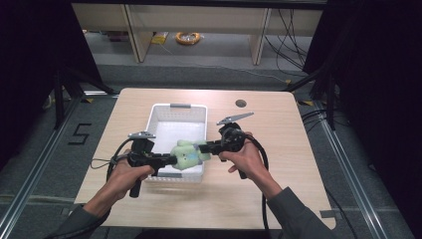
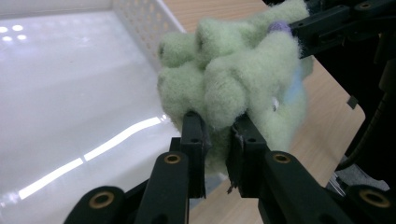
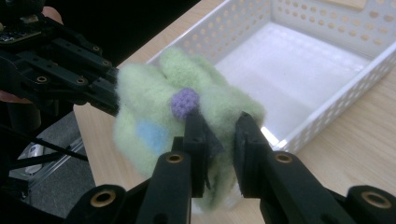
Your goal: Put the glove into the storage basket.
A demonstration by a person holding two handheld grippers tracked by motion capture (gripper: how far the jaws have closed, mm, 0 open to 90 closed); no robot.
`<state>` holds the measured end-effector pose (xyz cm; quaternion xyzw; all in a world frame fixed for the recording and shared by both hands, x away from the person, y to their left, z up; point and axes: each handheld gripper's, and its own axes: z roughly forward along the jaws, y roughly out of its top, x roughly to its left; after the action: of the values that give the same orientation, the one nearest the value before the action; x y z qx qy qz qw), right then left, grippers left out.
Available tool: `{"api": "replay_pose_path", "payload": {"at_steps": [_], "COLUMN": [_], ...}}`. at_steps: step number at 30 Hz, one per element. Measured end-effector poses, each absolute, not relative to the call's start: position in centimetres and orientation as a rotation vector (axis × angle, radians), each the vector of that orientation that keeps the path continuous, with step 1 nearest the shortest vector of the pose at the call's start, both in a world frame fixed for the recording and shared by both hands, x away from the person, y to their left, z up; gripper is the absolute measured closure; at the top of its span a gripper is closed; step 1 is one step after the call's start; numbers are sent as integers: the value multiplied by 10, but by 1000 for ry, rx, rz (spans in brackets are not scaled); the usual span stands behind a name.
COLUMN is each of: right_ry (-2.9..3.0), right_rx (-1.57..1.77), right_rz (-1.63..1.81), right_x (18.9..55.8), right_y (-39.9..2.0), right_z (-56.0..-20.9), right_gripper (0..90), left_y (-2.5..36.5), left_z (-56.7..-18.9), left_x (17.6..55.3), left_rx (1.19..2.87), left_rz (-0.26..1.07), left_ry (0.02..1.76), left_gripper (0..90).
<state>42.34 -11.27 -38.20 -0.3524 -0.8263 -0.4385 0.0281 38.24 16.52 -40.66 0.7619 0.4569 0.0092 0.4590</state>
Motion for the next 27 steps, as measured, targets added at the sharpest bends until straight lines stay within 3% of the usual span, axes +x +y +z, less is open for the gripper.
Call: {"api": "replay_pose_path", "payload": {"at_steps": [13,27], "right_ry": [-2538,-2582], "right_rx": [-1171,-1260], "right_rz": [-1278,-1082], "right_x": [450,460], "right_y": [-73,-55], "right_z": [-409,-437], "right_gripper": [777,773], "left_y": [192,188], "left_z": [-427,-448], "left_x": [416,432], "left_rx": [1941,2062], "left_rz": [-20,-20], "left_ry": [1220,1267], "left_gripper": [768,759]}}
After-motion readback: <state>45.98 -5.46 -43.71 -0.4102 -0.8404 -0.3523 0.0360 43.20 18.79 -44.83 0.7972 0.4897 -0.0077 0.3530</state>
